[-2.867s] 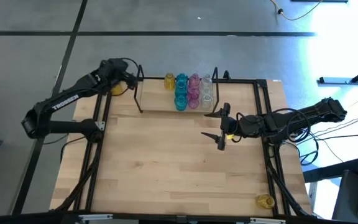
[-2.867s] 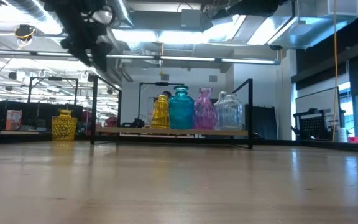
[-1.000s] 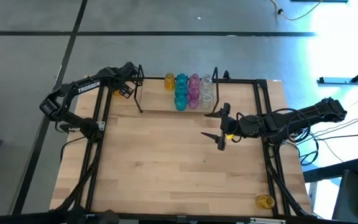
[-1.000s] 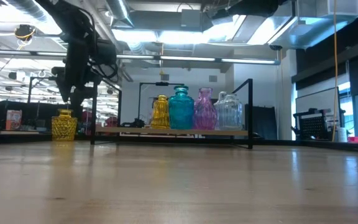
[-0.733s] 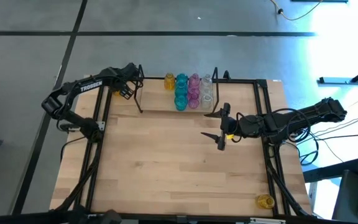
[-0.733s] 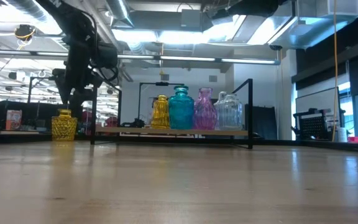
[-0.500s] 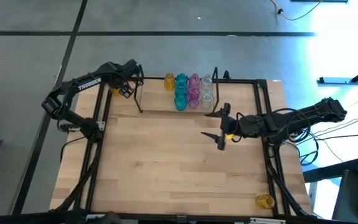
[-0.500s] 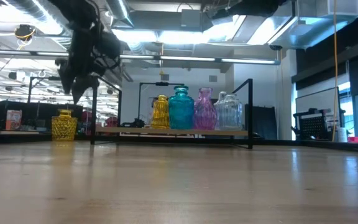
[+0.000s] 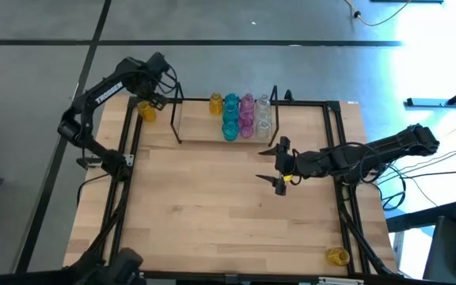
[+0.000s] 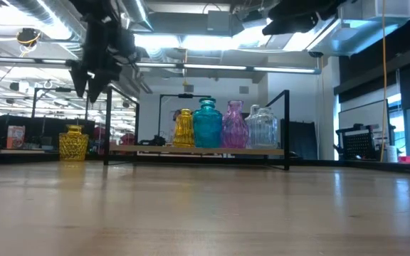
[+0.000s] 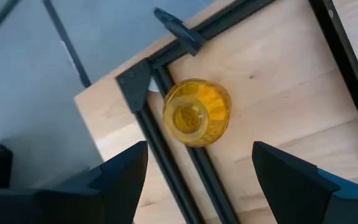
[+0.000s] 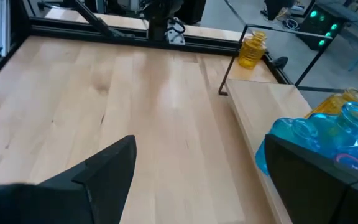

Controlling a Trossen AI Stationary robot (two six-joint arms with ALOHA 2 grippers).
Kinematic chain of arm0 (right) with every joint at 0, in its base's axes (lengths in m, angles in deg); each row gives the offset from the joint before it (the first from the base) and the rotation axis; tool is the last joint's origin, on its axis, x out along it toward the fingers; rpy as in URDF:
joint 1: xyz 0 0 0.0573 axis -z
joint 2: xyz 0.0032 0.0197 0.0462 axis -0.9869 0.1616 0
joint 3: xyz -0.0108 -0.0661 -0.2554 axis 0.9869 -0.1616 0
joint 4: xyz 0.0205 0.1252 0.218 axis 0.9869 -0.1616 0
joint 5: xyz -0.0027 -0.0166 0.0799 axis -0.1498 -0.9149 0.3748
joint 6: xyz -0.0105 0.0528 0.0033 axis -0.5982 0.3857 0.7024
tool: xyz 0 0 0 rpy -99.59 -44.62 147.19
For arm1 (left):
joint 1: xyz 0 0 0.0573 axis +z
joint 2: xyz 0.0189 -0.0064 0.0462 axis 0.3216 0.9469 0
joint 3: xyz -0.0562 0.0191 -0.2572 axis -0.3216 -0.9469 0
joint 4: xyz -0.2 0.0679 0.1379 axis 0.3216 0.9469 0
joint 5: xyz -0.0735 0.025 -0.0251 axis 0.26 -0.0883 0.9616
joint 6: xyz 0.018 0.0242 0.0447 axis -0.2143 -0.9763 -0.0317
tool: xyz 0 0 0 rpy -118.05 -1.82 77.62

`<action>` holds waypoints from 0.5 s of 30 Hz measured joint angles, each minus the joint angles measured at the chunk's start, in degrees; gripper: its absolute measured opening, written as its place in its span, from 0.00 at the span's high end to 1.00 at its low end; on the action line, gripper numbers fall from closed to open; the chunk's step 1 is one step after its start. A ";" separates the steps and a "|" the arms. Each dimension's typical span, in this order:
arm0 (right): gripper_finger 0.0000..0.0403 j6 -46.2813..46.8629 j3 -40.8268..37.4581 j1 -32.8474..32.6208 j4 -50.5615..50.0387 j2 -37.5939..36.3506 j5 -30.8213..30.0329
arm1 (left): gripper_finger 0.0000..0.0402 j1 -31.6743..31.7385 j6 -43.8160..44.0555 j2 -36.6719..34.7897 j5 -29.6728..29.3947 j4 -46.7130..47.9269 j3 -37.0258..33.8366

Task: Sort vases onto shelf
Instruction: Put the top yellow vase on the shelf aligned with the other yellow vase

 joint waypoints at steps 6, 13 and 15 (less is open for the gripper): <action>0.17 -0.34 0.00 0.00 0.02 0.30 -0.02 | 0.30 0.70 0.26 6.09 -0.51 0.74 0.06; 0.17 -0.34 0.00 0.00 -0.04 0.30 0.00 | 0.29 0.31 0.76 12.97 -4.17 4.67 0.06; 0.17 -0.35 0.00 0.00 0.00 0.30 -0.02 | 0.29 -0.04 0.78 14.03 -6.47 4.35 0.04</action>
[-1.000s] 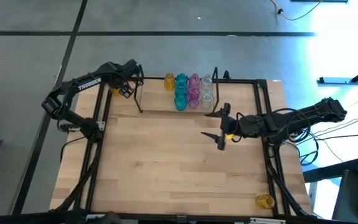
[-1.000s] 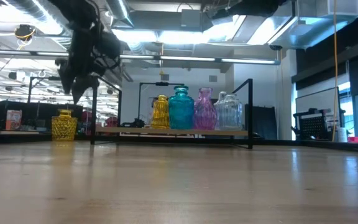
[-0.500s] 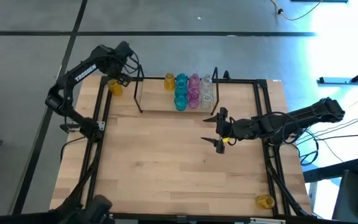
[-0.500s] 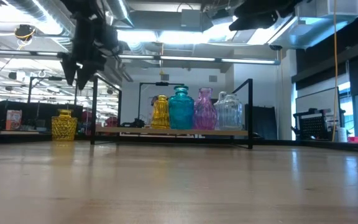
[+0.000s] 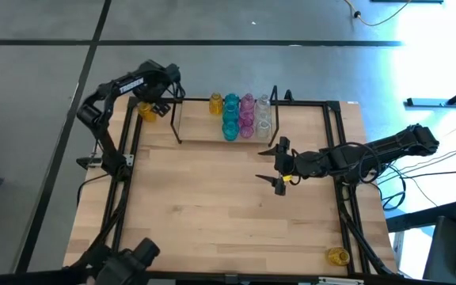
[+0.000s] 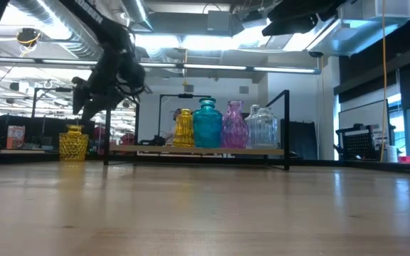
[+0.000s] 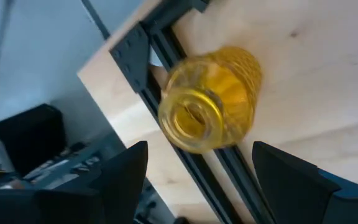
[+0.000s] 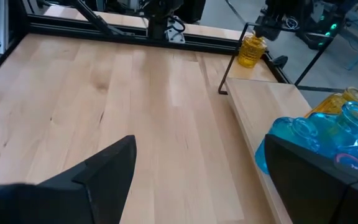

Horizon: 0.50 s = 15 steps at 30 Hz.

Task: Sort vases onto shelf
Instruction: Put the top yellow vase on the shelf aligned with the other yellow vase

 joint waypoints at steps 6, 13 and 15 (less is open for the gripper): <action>0.17 0.00 0.00 0.00 -0.02 -0.02 0.02 | 0.29 0.02 0.04 1.09 -2.29 -1.11 0.00; 0.17 0.00 0.00 0.00 -0.03 -0.02 0.02 | 0.29 0.60 -0.35 1.14 -1.69 -2.19 0.00; 0.17 0.00 0.00 0.00 -0.02 -0.02 0.02 | 0.29 0.66 -0.35 1.68 -1.39 -2.11 0.00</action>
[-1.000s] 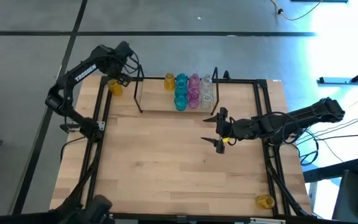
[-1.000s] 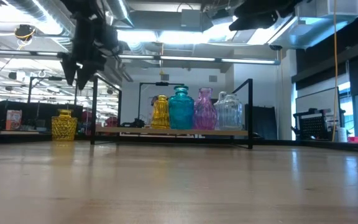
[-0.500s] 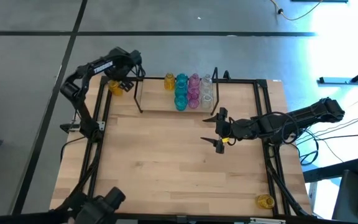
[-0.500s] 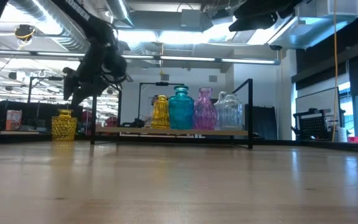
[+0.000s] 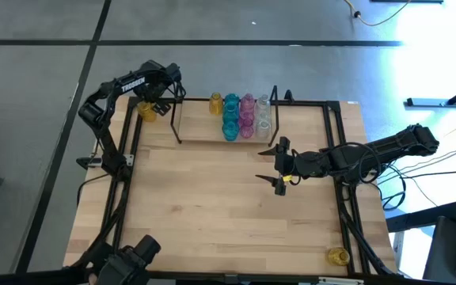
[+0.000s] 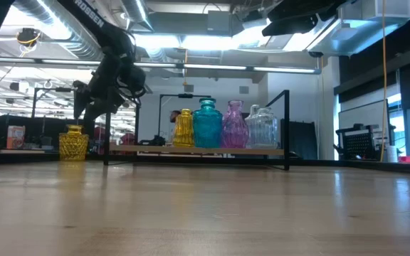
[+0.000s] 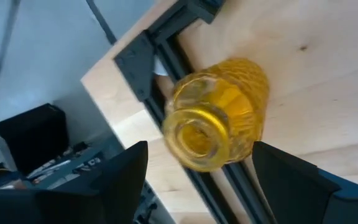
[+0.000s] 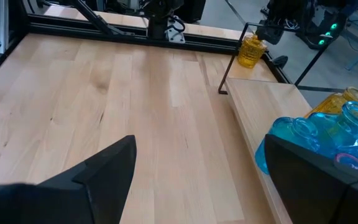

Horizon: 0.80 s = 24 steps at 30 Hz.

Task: Sort vases onto shelf
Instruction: Put the top yellow vase on the shelf aligned with the other yellow vase

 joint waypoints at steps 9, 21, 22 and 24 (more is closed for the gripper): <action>0.17 -0.02 0.00 0.00 -0.04 0.00 0.00 | 0.29 0.09 -1.37 0.52 6.51 0.11 -2.09; 0.17 -0.04 0.00 0.00 -0.04 -0.02 0.00 | 0.29 2.12 -3.89 0.52 11.34 -5.95 -4.72; 0.17 -0.04 0.00 0.00 -0.04 -0.02 0.00 | 0.30 2.12 -4.42 0.52 11.49 -6.27 -4.97; 0.17 -0.04 0.00 0.00 -0.04 -0.02 -0.02 | 0.30 2.12 -4.98 0.52 11.43 -6.91 -5.37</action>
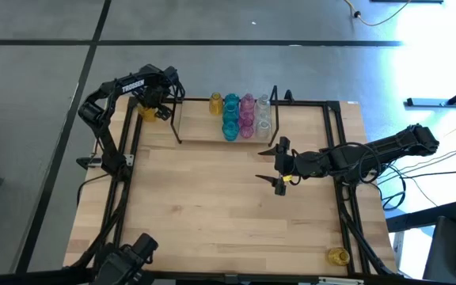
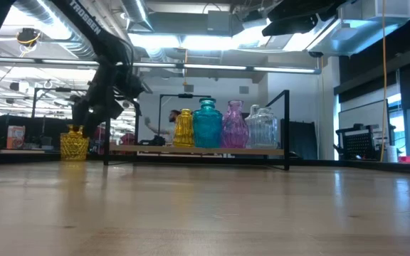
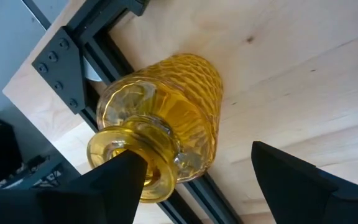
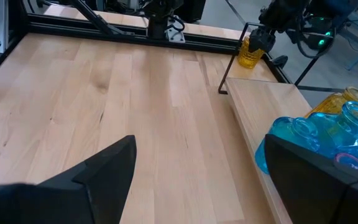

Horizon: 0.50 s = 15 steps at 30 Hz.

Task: Sort vases onto shelf
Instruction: Put the top yellow vase on the shelf aligned with the other yellow vase

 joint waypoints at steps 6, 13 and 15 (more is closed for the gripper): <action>0.17 0.00 0.00 0.00 0.02 0.00 -0.07 | 0.40 0.48 -1.61 -0.04 -0.26 -0.69 -0.35; 0.17 0.00 0.00 0.00 0.02 0.00 -0.11 | 0.56 1.20 -4.08 -0.05 -0.53 -0.54 -0.33; 0.17 0.00 0.00 0.00 0.02 0.00 -0.13 | 0.59 1.16 -4.47 -0.09 -0.50 -0.45 -0.31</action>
